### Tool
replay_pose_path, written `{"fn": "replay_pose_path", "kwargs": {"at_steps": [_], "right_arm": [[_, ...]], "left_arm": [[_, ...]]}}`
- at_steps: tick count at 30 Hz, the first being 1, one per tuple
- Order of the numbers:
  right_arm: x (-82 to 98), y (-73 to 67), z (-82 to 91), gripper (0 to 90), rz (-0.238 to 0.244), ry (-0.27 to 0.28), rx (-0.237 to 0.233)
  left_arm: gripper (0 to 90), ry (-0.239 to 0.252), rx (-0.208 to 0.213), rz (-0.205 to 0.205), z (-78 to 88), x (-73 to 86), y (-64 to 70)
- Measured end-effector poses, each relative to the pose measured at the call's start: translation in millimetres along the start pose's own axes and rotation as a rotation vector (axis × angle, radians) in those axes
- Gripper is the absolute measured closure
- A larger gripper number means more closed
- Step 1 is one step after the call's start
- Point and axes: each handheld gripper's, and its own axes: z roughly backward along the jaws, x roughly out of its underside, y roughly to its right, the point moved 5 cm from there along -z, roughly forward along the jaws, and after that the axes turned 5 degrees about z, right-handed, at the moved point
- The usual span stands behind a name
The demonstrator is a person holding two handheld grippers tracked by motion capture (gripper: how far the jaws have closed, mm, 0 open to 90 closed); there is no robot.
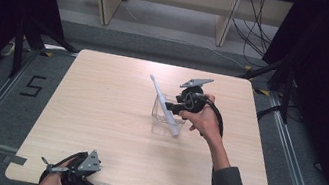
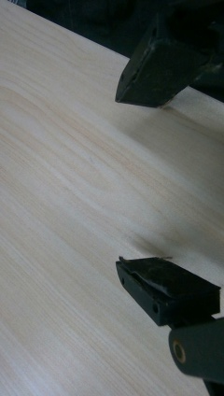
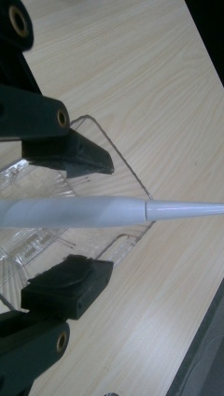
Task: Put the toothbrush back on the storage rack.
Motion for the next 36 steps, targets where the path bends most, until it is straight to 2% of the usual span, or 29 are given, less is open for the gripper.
{"fn": "replay_pose_path", "kwargs": {"at_steps": [2,3,4,5,6,9,10,12,13,15,17,18,19,20,21,22,23,25,27,28,29,30,31,33,34,36], "right_arm": [[1.4,0.5,4.4,43.0,0.009,-0.001,0.005],[1.4,1.3,4.5,42.4,0.02,0.028,0.013],[1.8,0.3,6.6,41.7,0.003,0.032,0.002],[2.8,1.0,9.1,41.0,0.012,0.019,0.01],[3.1,0.6,10.6,40.6,0.011,0.034,0.016],[4.8,-1.6,15.8,40.5,0.012,0.032,0.003],[4.8,-1.2,16.1,40.5,0.017,0.045,0.013],[5.7,-3.4,18.1,40.5,0.0,0.041,0.002],[6.3,-2.2,20.6,40.5,0.013,0.033,0.005],[7.1,-4.1,21.7,40.4,-0.008,0.043,0.006],[7.7,-1.4,24.2,40.4,0.022,0.045,0.007],[7.6,0.1,22.7,40.4,0.047,0.071,0.011],[9.3,-1.9,25.9,40.2,0.013,0.044,0.005],[10.2,-2.7,26.3,40.1,-0.003,0.053,0.011],[11.3,-1.6,27.4,39.9,0.009,0.053,0.005],[11.5,-0.4,26.6,39.7,0.017,0.076,0.01],[12.9,-1.7,28.7,39.3,-0.001,0.062,-0.002],[15.3,-1.1,31.6,38.7,0.003,0.063,0.014],[17.6,-3.3,33.3,38.6,0.001,0.074,0.013],[18.4,-2.4,35.3,38.4,0.02,0.074,0.012],[19.6,-4.6,36.7,38.1,-0.007,0.073,0.006],[20.1,-3.4,37.7,37.8,0.015,0.075,0.01],[21.0,-4.3,39.0,37.5,0.006,0.075,0.011],[23.2,-2.4,40.6,37.1,0.028,0.095,0.018],[24.4,-5.6,40.0,37.0,-0.004,0.103,0.01],[27.1,-2.8,42.4,37.0,0.033,0.102,0.02]], "left_arm": [[15.5,-0.001,0.0,-0.001,0.0,0.2,-0.1],[15.5,0.003,0.001,-0.001,-0.5,0.1,-0.4],[15.5,0.003,-0.007,0.001,0.1,0.0,-0.2],[15.5,0.002,0.0,-0.002,0.6,-0.1,-0.5],[15.5,0.003,0.0,-0.002,0.7,-0.3,-0.6],[15.5,0.003,-0.002,-0.001,0.6,-0.2,-0.5],[15.5,0.003,-0.002,-0.003,0.7,-0.2,-0.5],[15.5,0.003,-0.001,-0.004,1.0,-0.3,-0.7],[15.5,-0.002,0.004,-0.004,1.1,-0.4,-1.2],[15.5,0.002,0.0,-0.001,0.6,-0.2,-0.9],[15.5,0.002,-0.001,-0.004,0.8,-0.2,-0.6],[15.5,0.003,-0.001,-0.002,0.8,-0.4,-0.8],[15.5,0.004,-0.002,-0.002,0.9,-0.5,-1.0],[15.5,0.007,-0.002,0.004,0.6,-0.4,-0.8],[15.5,0.006,-0.002,0.018,0.3,0.2,-0.1],[15.5,0.002,-0.001,0.01,0.5,0.3,-0.4],[15.5,-0.003,0.0,-0.008,0.6,0.2,-1.1],[15.5,-0.005,0.003,0.006,-0.2,0.5,1.1],[15.5,-0.002,-0.003,-0.002,0.3,-0.1,-0.1],[15.5,-0.002,-0.001,-0.004,0.4,0.0,-0.8],[15.5,-0.001,-0.001,-0.002,0.4,0.1,-0.9],[15.5,-0.002,-0.002,-0.002,0.3,0.3,-1.0],[15.5,-0.002,-0.003,-0.003,0.3,0.2,-0.9],[15.5,-0.002,-0.003,-0.003,0.3,-0.2,-0.5],[15.5,-0.003,-0.002,-0.003,0.2,0.0,-0.4],[15.5,-0.004,-0.002,-0.002,-0.3,0.3,-0.3]]}}
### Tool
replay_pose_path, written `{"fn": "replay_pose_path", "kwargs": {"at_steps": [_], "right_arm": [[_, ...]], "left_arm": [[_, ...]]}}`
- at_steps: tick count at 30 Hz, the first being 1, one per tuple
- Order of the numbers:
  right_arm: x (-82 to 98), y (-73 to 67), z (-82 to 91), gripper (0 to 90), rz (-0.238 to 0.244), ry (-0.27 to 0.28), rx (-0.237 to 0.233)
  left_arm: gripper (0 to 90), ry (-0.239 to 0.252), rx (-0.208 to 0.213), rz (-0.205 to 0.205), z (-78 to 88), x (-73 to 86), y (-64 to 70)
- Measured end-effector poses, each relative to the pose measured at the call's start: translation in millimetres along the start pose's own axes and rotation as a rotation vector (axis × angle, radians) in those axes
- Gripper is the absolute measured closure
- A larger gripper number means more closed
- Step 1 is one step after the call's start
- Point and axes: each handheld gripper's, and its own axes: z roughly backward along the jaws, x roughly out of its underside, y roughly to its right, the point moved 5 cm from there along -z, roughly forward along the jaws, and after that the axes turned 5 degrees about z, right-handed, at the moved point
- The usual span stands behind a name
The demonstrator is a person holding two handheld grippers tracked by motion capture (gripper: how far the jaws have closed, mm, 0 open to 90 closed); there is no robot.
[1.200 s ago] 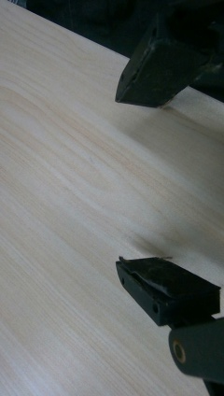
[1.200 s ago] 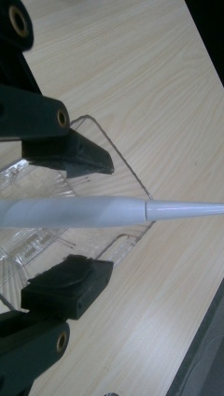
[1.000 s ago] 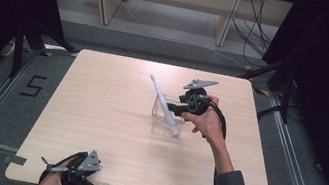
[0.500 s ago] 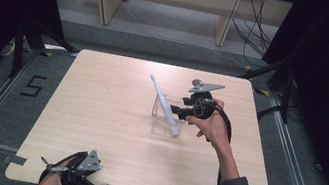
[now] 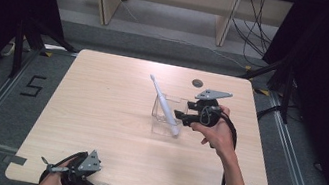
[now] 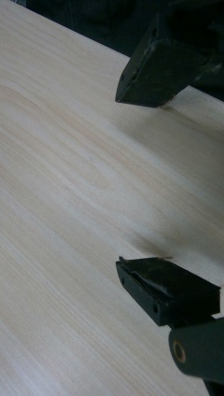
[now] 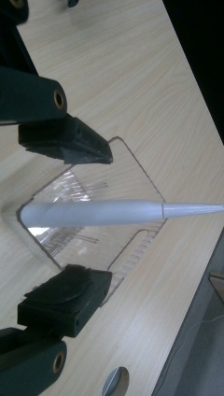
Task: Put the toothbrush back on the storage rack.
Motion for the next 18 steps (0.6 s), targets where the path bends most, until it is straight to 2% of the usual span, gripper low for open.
{"fn": "replay_pose_path", "kwargs": {"at_steps": [1,2,3,6,7,9,10,12,13,14,16,18], "right_arm": [[1.3,-1.5,0.3,36.8,-0.014,-0.006,-0.008],[2.4,-0.6,2.1,36.5,-0.004,-0.008,0.002],[2.8,-2.5,1.9,36.4,-0.03,0.005,-0.003],[4.6,-0.3,7.1,36.0,-0.022,-0.003,-0.002],[4.8,0.6,8.0,36.0,-0.025,0.008,0.008],[6.5,1.4,11.5,35.9,-0.038,-0.004,0.01],[6.6,3.7,12.2,35.8,-0.02,0.006,0.011],[8.0,3.7,13.0,35.8,-0.036,0.017,0.017],[8.4,3.8,14.0,35.8,-0.038,0.012,0.001],[9.2,3.6,14.5,35.7,-0.051,0.017,0.021],[10.3,5.3,15.5,35.3,-0.032,0.022,0.018],[11.3,3.9,18.5,34.9,-0.047,0.008,0.018]], "left_arm": [[15.5,-0.001,0.001,-0.001,0.1,0.1,0.1],[15.5,0.0,0.001,-0.001,0.3,0.0,0.3],[15.5,0.002,0.001,-0.003,0.6,-0.2,0.4],[15.5,0.005,0.0,-0.002,0.8,-0.4,0.3],[15.5,0.004,0.001,-0.003,1.1,-0.4,0.2],[15.5,0.006,0.001,-0.003,1.2,-0.6,0.3],[15.5,0.006,0.002,-0.001,1.1,-0.7,0.5],[15.5,0.005,0.002,-0.002,0.9,-0.5,0.6],[15.5,0.004,0.002,-0.003,0.8,-0.5,0.8],[15.5,0.004,0.003,-0.006,0.8,-0.6,0.8],[15.5,0.009,0.002,-0.001,0.9,-0.9,1.0],[15.5,0.004,0.005,-0.002,1.0,-0.6,0.0]]}}
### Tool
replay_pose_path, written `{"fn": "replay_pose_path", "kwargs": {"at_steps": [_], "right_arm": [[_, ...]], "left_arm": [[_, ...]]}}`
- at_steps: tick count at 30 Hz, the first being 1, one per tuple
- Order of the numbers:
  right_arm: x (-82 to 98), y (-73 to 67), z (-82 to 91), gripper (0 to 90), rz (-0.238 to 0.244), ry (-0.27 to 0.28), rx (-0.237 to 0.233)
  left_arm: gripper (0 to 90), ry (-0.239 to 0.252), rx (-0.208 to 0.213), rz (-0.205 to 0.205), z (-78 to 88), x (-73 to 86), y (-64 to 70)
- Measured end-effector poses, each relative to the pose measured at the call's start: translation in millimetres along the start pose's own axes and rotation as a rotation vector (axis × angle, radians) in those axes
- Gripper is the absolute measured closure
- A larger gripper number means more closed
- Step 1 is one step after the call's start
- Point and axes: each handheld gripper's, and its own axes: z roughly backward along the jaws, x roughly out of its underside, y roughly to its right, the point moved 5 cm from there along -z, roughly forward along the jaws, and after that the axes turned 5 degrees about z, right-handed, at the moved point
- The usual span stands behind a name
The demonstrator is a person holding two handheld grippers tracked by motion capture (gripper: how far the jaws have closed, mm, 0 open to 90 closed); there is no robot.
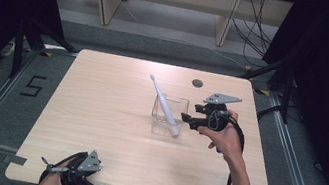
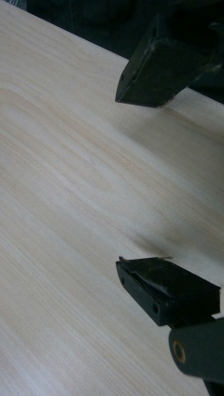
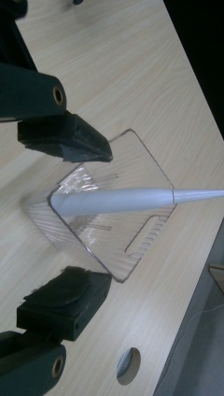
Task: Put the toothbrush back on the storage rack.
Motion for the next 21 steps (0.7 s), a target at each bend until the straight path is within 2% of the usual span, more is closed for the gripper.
{"fn": "replay_pose_path", "kwargs": {"at_steps": [1,2,6,10,11,12,13,14,15,16,17,18,19,20,21], "right_arm": [[0.7,1.1,0.8,34.8,0.018,-0.003,0.005],[1.9,-0.6,1.0,34.6,0.004,-0.001,0.007],[6.7,-1.3,2.3,34.3,0.025,-0.014,0.001],[10.7,-3.1,4.2,33.1,0.01,-0.018,0.007],[11.2,-1.5,4.9,33.0,0.031,-0.017,0.009],[13.1,-3.4,6.3,33.0,0.007,-0.03,0.006],[13.1,-2.2,7.0,33.0,0.022,-0.024,0.009],[14.0,-3.4,7.0,33.0,0.006,-0.024,0.006],[14.4,-1.1,9.5,32.8,0.025,-0.023,0.019],[14.5,-1.8,9.1,32.8,0.019,-0.015,0.006],[15.3,-2.6,11.5,32.5,0.002,-0.02,0.013],[15.3,-2.3,11.6,32.4,0.004,-0.009,0.02],[15.7,-0.8,11.9,32.3,0.027,-0.006,0.012],[16.7,-1.4,13.7,32.2,0.015,-0.015,0.022],[17.5,-1.6,13.7,32.0,0.018,-0.013,0.01]], "left_arm": [[15.5,0.001,-0.003,-0.002,0.3,0.0,0.0],[15.5,0.0,0.001,-0.002,0.2,-0.1,0.0],[15.5,-0.005,0.003,-0.006,1.1,-0.2,0.0],[15.5,-0.002,0.001,-0.005,1.4,-0.4,-0.2],[15.5,-0.003,0.002,-0.006,1.5,-0.3,-0.1],[15.5,-0.002,0.001,-0.006,1.5,-0.3,0.0],[15.5,0.006,-0.004,-0.003,1.6,-0.5,0.4],[15.5,0.01,-0.005,0.0,1.5,-0.7,0.5],[15.5,0.009,-0.003,-0.001,1.6,-0.7,0.3],[15.5,-0.001,-0.001,-0.002,1.7,-0.4,-0.2],[15.5,0.0,0.0,-0.001,1.7,-0.3,-0.1],[15.5,0.0,-0.001,0.0,1.6,-0.3,-0.1],[15.5,0.001,-0.002,0.0,1.5,-0.3,0.0],[15.5,0.009,-0.005,0.001,1.7,-0.4,0.8],[15.5,0.005,-0.003,-0.006,1.9,-0.4,0.6]]}}
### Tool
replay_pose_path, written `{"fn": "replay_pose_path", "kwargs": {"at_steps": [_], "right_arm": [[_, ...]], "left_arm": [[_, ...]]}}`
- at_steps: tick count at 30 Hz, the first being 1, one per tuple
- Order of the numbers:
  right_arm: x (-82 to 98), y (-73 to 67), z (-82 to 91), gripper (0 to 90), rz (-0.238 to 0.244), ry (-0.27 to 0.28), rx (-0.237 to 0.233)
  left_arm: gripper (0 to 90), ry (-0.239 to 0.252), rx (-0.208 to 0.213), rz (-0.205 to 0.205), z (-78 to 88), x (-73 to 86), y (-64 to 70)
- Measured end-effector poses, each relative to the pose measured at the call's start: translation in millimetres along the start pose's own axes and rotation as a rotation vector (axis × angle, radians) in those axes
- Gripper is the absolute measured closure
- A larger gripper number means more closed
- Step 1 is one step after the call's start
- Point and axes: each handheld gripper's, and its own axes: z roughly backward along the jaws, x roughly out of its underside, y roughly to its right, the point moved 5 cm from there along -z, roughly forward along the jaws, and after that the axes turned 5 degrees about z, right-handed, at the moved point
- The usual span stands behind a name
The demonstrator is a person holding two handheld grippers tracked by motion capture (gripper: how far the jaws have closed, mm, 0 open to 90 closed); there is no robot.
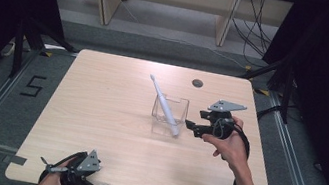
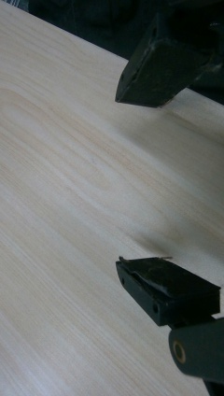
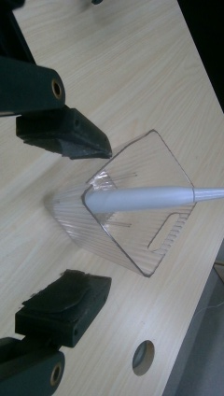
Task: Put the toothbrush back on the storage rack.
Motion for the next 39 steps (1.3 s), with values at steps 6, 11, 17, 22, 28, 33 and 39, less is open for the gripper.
{"fn": "replay_pose_path", "kwargs": {"at_steps": [6,11,17,22,28,33,39], "right_arm": [[4.5,0.2,2.7,31.6,-0.004,-0.002,0.014],[6.7,-2.0,6.4,30.8,-0.018,-0.009,0.009],[10.2,-3.4,10.5,26.5,-0.018,-0.01,0.016],[13.0,-5.0,12.5,21.8,-0.033,-0.004,0.026],[18.8,-9.0,14.4,19.4,-0.035,-0.005,0.021],[25.3,-14.2,14.2,19.4,-0.05,-0.009,0.016],[33.7,-16.9,10.5,19.4,-0.022,-0.025,0.011]], "left_arm": [[15.5,0.004,-0.002,0.008,-0.3,0.0,0.1],[15.5,0.003,-0.002,0.006,-0.4,0.1,0.2],[15.5,-0.001,-0.001,0.002,-0.2,0.2,0.1],[15.5,-0.005,0.002,0.005,-0.4,0.1,-0.7],[15.5,-0.009,0.001,0.002,-0.4,0.3,-0.8],[15.5,-0.008,0.002,0.005,-0.6,0.4,-0.7],[15.5,-0.008,0.001,0.006,-0.5,0.5,-1.0]]}}
